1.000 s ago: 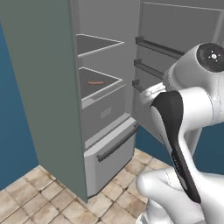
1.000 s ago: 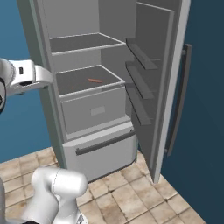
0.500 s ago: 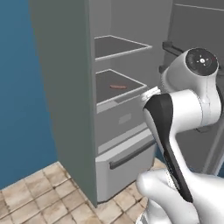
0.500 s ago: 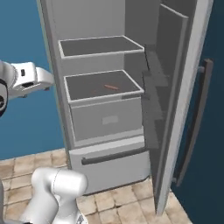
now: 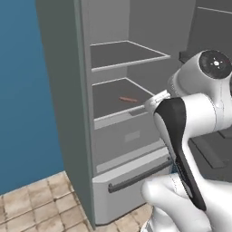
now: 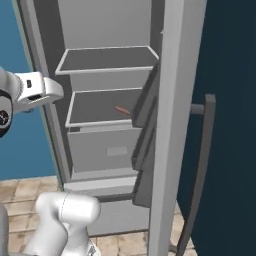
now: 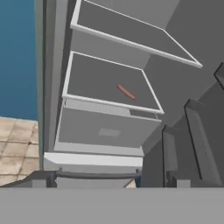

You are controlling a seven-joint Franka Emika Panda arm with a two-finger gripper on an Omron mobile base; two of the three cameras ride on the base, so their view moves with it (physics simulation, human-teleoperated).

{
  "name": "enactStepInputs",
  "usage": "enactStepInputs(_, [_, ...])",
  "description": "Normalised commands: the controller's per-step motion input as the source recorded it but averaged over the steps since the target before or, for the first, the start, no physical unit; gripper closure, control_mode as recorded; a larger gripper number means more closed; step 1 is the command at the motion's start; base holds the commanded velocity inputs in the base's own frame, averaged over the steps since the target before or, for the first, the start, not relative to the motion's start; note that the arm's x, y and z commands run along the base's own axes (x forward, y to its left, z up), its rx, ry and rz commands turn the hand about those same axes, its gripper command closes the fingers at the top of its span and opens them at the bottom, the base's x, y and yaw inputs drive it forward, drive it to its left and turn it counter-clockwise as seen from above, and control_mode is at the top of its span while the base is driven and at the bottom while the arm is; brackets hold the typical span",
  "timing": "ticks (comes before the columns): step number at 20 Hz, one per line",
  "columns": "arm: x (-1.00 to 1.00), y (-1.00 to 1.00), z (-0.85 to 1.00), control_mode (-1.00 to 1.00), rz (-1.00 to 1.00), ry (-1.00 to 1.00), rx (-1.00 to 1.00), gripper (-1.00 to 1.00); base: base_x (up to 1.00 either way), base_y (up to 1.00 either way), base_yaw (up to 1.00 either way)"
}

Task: Move the hot dog bun to the plate on the dining table and place the condiment next to that plate. Then navigate to the fridge and take the sausage and place it on the plate as well.

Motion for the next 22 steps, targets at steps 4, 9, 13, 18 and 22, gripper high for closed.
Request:
enactStepInputs(4, [0.0, 0.0, 0.0, 1.0, 0.0, 0.0, 0.0, -1.0, 0.52, 0.0, -0.02])
enactStepInputs(9, [0.0, 0.0, 0.0, 1.0, 0.0, 0.0, 0.0, -1.0, 0.37, 0.0, -0.26])
enactStepInputs(13, [0.0, 0.0, 0.0, 1.0, 0.0, 0.0, 0.0, -1.0, 0.5, -0.03, -0.41])
enactStepInputs(18, [0.0, 0.0, 0.0, 1.0, 0.0, 0.0, 0.0, -1.0, 0.44, 0.13, -0.17])
enactStepInputs(22, [0.0, 0.0, 0.0, 1.0, 0.0, 0.0, 0.0, -1.0, 0.53, 0.02, -0.02])
